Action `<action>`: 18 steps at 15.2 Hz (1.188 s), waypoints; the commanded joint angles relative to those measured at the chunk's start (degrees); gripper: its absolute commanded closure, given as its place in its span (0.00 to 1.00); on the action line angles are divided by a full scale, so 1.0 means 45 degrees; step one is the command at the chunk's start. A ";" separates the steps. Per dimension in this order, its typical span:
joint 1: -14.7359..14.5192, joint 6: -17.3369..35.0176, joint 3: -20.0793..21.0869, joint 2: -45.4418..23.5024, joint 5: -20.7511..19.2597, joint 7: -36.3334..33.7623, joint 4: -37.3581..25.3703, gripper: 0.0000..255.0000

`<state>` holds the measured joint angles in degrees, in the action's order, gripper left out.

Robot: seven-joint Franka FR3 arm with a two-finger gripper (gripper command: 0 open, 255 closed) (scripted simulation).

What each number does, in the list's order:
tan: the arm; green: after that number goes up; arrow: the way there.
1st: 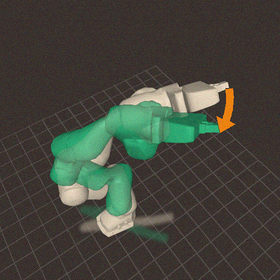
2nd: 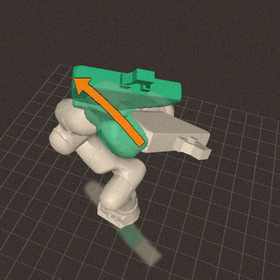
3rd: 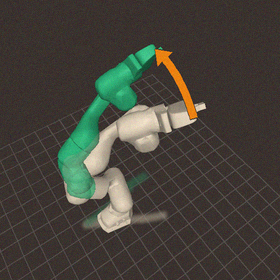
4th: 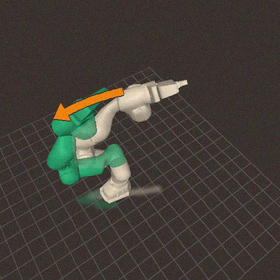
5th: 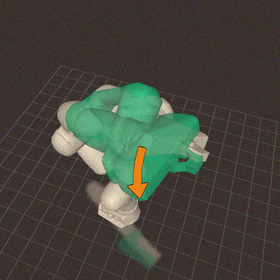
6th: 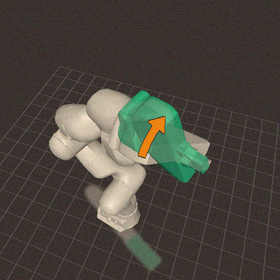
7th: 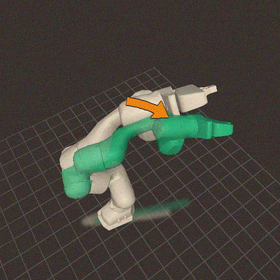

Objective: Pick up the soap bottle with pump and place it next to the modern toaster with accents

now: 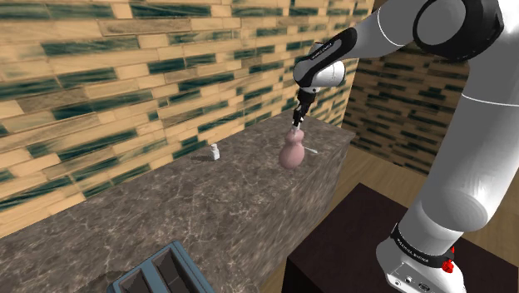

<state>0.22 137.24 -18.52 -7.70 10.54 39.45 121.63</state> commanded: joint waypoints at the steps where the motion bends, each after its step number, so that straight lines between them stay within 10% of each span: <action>1: -0.0017 -0.0305 -0.0033 0.0225 -0.0150 -0.0114 -0.0115 1.00; 18: -0.0082 -0.3000 -0.0109 0.1443 -0.0964 -0.0830 -0.1705 1.00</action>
<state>-0.14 124.35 -19.01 -1.58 6.38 35.86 114.28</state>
